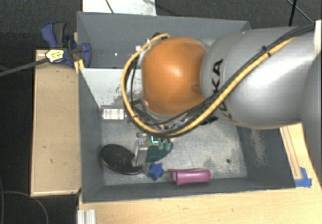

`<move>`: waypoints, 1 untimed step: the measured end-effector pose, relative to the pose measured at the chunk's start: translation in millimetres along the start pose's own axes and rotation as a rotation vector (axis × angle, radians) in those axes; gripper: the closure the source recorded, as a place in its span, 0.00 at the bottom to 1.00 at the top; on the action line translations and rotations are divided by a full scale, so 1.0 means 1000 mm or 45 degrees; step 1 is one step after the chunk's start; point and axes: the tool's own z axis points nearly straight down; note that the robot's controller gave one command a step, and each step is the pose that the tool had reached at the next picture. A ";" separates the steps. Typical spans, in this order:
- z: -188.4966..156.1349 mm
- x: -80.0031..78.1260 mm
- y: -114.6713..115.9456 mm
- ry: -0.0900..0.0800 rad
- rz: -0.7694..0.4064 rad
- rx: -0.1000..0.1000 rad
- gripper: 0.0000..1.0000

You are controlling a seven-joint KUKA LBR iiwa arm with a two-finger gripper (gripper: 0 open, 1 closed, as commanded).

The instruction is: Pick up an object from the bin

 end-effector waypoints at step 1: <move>0.110 0.015 -0.099 0.002 -0.163 0.002 0.00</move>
Offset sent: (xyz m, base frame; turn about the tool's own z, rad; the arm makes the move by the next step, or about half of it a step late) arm -0.0141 -0.0957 -0.1066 -0.1327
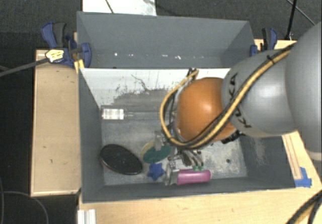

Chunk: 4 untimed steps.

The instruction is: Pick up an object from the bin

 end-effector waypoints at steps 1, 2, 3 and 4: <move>0.037 -0.009 0.022 -0.030 0.046 -0.002 0.00; 0.036 -0.008 0.021 -0.025 0.052 -0.001 1.00; -0.082 -0.002 -0.007 -0.021 0.120 -0.003 1.00; -0.078 -0.001 -0.006 -0.010 0.123 -0.002 0.00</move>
Offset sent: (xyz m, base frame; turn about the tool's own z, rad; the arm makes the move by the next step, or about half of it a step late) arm 0.0001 0.0230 -0.0403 0.0326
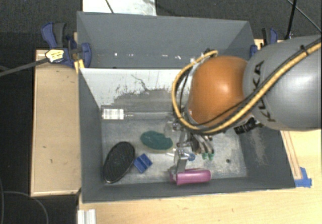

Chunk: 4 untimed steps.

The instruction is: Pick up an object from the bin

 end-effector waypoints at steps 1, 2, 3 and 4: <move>0.106 -0.034 0.028 0.002 0.010 -0.001 0.00; 0.102 -0.034 0.027 -0.004 0.017 -0.003 1.00; 0.070 -0.076 -0.016 -0.007 -0.575 0.002 1.00; 0.071 -0.074 -0.014 -0.003 -0.572 -0.001 0.00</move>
Offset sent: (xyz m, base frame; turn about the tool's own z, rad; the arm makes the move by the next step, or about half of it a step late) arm 0.0323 0.0274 -0.1025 0.0096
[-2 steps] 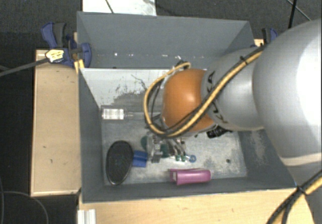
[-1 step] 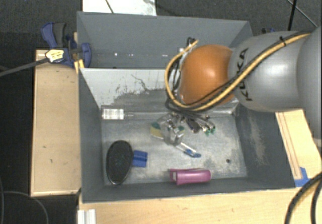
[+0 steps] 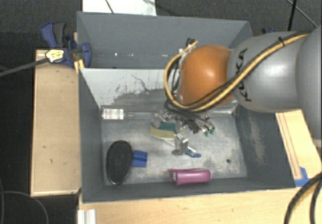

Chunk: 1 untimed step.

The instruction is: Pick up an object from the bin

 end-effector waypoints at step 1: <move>0.047 0.025 -0.028 -0.011 0.090 -0.001 0.00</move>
Offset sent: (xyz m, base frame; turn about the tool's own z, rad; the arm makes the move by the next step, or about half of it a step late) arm -0.0118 -0.0377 -0.0493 0.0616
